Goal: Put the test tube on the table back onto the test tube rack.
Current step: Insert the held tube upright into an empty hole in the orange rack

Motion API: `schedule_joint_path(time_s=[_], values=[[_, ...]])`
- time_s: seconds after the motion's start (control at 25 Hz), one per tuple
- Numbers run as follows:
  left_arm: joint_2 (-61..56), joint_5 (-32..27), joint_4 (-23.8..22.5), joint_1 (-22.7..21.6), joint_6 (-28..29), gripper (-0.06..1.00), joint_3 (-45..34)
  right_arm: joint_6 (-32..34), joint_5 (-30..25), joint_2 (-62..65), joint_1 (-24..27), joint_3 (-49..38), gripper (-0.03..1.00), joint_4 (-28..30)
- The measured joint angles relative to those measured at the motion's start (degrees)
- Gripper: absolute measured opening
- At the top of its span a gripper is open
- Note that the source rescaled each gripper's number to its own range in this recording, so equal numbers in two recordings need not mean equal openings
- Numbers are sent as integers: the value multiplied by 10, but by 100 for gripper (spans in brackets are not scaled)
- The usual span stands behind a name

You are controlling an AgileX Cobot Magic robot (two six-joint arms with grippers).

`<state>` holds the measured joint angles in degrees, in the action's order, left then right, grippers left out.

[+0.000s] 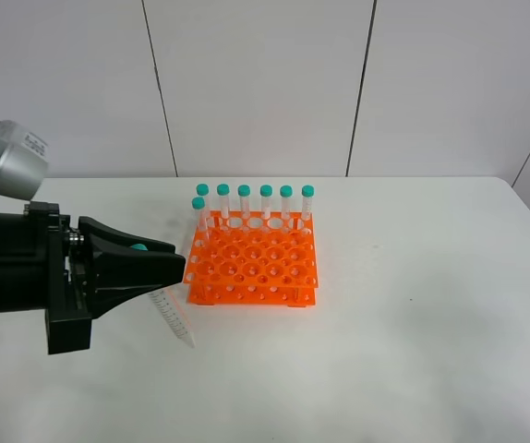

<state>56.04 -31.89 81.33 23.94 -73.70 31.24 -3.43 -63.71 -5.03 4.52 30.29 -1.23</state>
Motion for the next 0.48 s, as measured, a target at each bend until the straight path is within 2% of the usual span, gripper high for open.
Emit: schedule_joint_path(time_s=[0.48], values=[[0, 0, 0, 0, 0, 1, 0, 0, 3, 44, 0, 0, 100, 2]])
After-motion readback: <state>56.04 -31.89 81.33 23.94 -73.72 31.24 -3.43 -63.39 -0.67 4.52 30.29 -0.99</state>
